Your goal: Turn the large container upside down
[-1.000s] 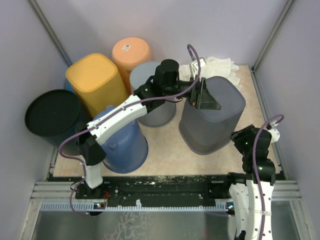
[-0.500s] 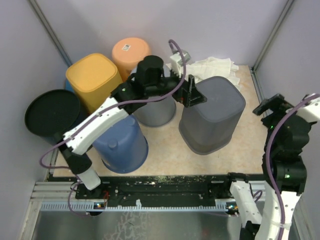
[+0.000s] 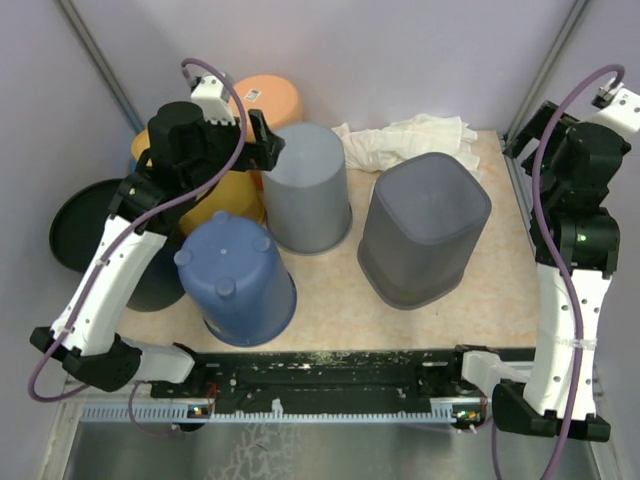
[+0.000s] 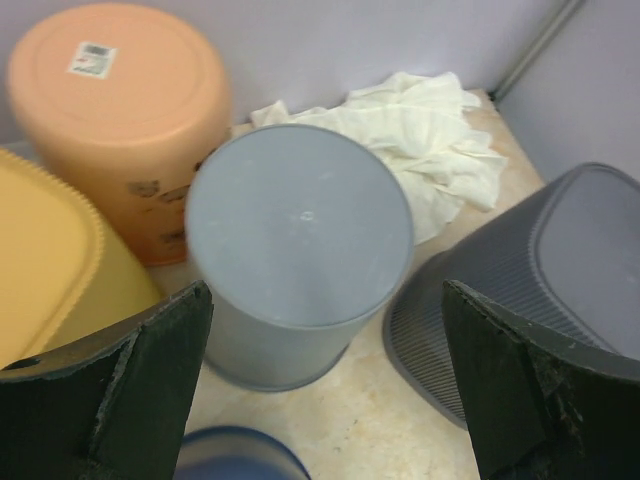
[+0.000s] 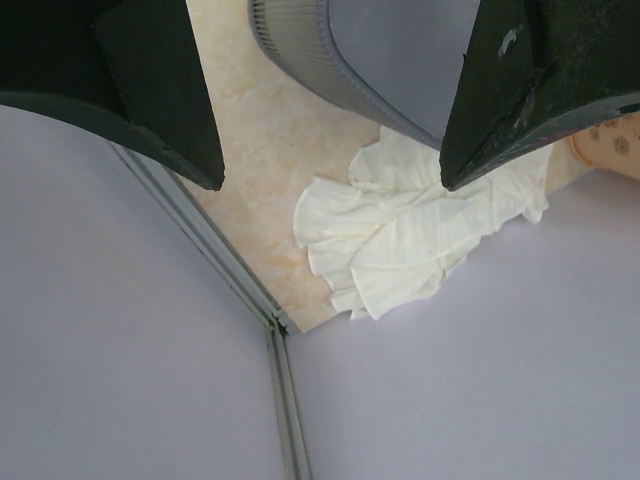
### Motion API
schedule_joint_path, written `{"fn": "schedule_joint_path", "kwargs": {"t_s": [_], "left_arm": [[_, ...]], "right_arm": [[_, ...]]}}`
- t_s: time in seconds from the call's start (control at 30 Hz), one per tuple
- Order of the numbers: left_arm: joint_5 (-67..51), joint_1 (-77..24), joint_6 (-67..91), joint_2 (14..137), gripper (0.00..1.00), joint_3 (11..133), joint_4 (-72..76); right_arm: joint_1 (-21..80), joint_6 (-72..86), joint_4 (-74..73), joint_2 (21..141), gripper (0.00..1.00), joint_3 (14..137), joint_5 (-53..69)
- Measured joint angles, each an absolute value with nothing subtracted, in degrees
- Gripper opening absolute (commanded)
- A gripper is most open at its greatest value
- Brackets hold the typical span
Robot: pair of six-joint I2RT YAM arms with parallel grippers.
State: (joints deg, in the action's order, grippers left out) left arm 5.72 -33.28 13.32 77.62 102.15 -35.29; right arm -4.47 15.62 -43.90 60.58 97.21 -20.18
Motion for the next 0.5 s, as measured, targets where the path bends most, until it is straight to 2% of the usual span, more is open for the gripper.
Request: {"fn": "schedule_joint_path", "kwargs": {"t_s": [0.2, 0.5], "left_arm": [[10.3, -29.2, 12.1, 74.6, 1.0, 100.3, -38.5], [9.7, -27.6, 11.9, 72.8, 1.0, 97.3, -38.7]], "right_arm": [[-4.3, 15.6, -41.9, 60.2, 0.89, 93.6, -16.8], [-4.3, 16.1, -39.8, 58.1, 0.9, 92.6, -14.0]]}}
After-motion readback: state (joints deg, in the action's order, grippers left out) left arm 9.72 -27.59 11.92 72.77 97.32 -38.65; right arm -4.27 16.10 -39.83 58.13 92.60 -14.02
